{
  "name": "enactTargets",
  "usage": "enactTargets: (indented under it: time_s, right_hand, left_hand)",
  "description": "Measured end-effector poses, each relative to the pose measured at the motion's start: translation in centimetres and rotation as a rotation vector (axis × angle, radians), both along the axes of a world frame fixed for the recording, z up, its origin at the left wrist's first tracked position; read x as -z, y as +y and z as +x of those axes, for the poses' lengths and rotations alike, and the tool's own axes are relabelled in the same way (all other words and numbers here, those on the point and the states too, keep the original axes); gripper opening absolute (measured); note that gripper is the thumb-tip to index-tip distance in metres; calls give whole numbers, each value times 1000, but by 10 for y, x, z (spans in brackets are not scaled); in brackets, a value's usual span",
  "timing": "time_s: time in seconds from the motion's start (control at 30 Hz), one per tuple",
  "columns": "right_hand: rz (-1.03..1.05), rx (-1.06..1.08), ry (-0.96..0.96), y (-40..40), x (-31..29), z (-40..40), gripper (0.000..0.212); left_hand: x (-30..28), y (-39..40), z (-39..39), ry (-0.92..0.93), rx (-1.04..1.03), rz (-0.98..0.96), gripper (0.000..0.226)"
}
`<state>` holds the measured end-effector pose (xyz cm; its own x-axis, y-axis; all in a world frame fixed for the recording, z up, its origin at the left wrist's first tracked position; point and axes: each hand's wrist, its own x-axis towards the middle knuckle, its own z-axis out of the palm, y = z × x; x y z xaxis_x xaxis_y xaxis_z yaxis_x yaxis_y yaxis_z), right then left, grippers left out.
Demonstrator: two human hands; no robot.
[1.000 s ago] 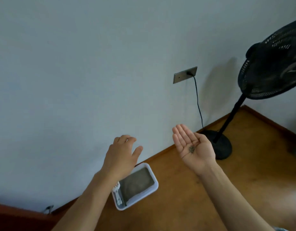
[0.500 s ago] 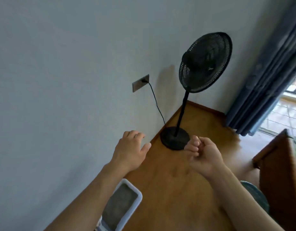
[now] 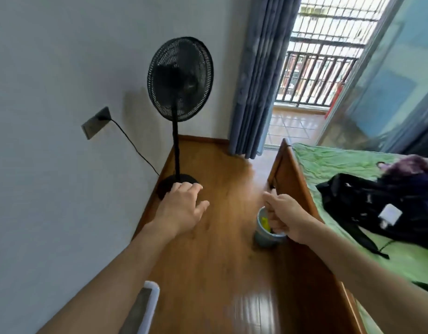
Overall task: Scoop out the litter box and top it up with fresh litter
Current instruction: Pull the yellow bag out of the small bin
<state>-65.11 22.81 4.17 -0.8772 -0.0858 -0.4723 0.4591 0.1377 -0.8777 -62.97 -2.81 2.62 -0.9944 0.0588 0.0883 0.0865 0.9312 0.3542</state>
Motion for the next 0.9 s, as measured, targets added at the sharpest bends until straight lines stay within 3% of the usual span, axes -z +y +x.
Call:
enactTargets:
  time_s: [0.13,0.27,0.53,0.9]
  right_hand:
    - [642,-89,179,75,23,-17,48]
    - [936,-87,205,146,35,-31,52]
    - [937,-95,299,246,56,-63,56]
    - [934,-94,302,264,97,-139,56]
  left_hand:
    - [7,45,-23,-42,93,-62,51]
    - [14,96,-45,-84,153,-107,51]
    - [31,190,-83,-216,173,-271,52]
    - [60,245,-204,-292,307,-280,47]
